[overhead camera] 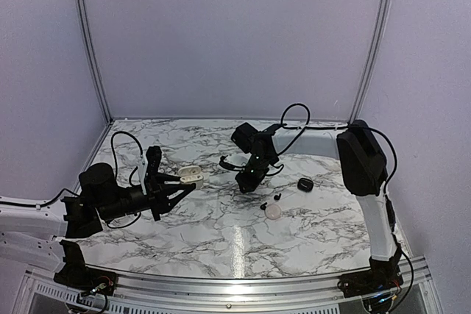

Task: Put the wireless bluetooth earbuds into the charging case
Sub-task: Pick up the left earbud from the center of the board.

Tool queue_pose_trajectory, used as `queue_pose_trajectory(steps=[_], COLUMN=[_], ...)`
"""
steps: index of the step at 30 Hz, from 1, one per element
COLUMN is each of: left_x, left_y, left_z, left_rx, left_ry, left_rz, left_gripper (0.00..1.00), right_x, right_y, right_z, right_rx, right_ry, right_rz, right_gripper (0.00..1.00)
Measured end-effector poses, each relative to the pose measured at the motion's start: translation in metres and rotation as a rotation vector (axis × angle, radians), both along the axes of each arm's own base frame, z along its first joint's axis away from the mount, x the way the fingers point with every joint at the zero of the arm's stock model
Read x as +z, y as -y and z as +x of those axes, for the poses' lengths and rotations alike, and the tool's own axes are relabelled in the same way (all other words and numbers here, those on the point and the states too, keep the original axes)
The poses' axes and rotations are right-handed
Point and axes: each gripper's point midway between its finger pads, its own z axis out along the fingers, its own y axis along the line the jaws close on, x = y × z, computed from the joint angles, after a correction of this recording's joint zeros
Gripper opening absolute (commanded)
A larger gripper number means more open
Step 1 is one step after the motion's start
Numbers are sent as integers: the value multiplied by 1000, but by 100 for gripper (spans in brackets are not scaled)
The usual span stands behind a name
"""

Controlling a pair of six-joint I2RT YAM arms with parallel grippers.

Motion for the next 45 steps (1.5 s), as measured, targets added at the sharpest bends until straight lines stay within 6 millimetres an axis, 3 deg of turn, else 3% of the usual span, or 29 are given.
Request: queue_pose_trajectory(steps=[11,18,21,26,32,37,45], left_x=[-5,-10,-14,-28,-26,-29,-28], left_y=[-3,-4,-5,-12,-22,-26,-28], left_z=[-2,-6,-10,-16,-17,-16,-11], left_rx=[0,-17,-39,-46,-18,8,35], left_ry=[-1,34,77,153,256,301,299], left_rz=[7,32,61,119,147,175,179], left_gripper=[3,3,2,2,2,1,0], right_x=[1,5,16,46,91,137,220], right_y=[-2,19,19,9,-8,-17,-43], right_z=[-4,-34,-37,-31,-29,-46,-91], right_rx=[8,18,22,32,61,125,276], right_ry=[-4,-28,1,80,172,212,288], right_rz=[9,32,72,177,345,515,791], right_gripper=[11,10,10,9,9,10,10])
